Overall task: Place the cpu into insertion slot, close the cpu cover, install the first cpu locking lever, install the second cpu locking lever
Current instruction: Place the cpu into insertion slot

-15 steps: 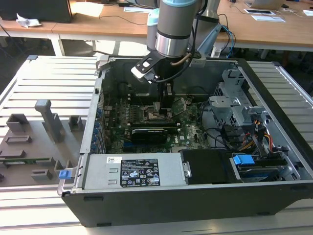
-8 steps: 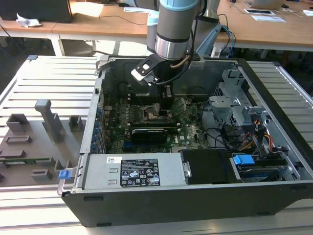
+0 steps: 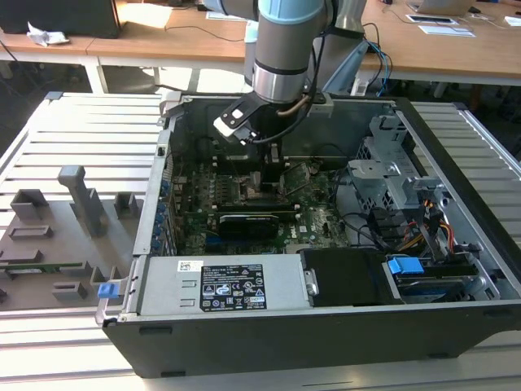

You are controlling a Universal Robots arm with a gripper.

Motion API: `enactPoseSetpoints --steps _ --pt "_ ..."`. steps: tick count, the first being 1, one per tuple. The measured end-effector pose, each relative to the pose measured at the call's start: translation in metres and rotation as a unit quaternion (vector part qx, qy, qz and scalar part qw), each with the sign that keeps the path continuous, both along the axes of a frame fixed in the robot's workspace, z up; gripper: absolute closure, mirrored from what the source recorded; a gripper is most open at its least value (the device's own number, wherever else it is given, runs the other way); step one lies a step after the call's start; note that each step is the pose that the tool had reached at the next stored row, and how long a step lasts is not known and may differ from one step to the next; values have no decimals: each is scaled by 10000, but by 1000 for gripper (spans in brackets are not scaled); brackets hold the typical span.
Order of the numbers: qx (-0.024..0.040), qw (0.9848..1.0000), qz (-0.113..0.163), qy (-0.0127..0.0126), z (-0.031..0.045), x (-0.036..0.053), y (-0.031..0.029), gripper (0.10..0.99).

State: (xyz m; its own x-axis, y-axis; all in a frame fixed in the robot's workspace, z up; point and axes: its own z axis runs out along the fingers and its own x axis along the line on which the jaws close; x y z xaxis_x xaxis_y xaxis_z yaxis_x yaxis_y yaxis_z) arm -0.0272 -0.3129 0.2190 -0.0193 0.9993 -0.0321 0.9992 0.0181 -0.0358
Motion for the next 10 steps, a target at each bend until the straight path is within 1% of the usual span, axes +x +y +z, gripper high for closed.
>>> enactPoseSetpoints --steps 4,7,10 --pt "62 10000 0 0 -74 -23 18 545" --pt "68 10000 0 0 -111 -35 22 545" --pt "68 10000 0 0 -129 -42 21 545"
